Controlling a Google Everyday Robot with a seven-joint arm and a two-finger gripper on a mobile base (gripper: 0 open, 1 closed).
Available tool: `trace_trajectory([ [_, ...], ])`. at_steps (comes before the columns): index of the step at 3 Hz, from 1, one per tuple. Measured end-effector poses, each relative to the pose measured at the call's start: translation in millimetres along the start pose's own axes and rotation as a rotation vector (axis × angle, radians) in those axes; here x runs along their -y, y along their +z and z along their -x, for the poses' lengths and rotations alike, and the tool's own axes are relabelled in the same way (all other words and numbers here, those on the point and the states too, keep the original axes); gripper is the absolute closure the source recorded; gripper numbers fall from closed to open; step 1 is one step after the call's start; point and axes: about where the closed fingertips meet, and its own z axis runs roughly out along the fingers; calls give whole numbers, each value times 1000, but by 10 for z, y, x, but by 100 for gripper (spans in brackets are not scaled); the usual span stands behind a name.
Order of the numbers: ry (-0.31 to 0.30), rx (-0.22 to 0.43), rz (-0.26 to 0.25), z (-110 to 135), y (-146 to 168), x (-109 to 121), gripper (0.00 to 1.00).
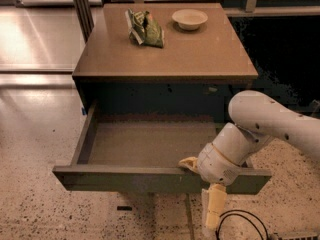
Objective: Open top drawer
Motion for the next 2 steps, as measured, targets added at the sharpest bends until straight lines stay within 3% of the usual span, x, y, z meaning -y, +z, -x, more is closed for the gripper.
trace_trajectory([
  [1, -12, 3, 47, 73, 59, -199, 0],
  [2, -12, 3, 47, 74, 56, -188, 0],
])
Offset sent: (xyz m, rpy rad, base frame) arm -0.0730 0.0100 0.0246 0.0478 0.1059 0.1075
